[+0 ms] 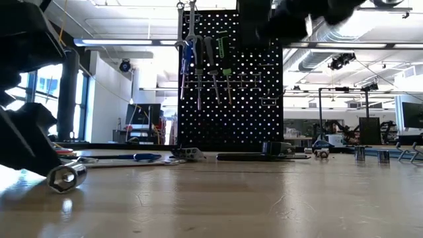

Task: Hang tools onto peg board
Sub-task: Put the socket into the black bin on the peg board

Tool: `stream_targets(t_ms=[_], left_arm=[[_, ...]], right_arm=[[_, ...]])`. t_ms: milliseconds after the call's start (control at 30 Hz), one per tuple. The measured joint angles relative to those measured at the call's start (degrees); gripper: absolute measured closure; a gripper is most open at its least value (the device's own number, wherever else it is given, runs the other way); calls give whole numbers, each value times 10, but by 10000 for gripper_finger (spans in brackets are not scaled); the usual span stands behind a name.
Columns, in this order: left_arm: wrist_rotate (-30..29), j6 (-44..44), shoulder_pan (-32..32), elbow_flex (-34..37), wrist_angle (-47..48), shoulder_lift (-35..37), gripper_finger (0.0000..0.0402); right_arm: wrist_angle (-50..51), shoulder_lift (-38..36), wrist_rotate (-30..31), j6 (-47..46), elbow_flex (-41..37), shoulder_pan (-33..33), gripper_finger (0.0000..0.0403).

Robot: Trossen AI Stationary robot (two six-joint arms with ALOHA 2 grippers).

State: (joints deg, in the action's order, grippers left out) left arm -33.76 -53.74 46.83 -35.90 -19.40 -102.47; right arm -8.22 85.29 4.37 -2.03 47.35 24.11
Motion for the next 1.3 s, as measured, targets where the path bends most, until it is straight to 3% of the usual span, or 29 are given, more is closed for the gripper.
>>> stream_targets(t_ms=[100, 167, 500, 767, 1133, 1300], left_arm=[[-20, 2, 1, -25, -3, -36, 191], [-35, 2, 2, -44, -3, -60, 200], [-95, 4, 6, -128, 42, -119, 217], [-100, -9, 0, -181, 106, -139, 221], [-122, -32, -1, -191, 124, -171, 309], [-136, -14, -3, -191, 125, -174, 315]], right_arm=[[-150, 44, -16, -22, -61, 6, 176], [-196, 81, -19, -27, -76, 12, 176], [-231, 234, -30, -6, -9, 34, 176], [-226, 258, -49, -3, -2, 25, 176], [-228, 258, -50, 24, -2, 25, 176], [-226, 258, -51, 38, -2, 25, 176]])
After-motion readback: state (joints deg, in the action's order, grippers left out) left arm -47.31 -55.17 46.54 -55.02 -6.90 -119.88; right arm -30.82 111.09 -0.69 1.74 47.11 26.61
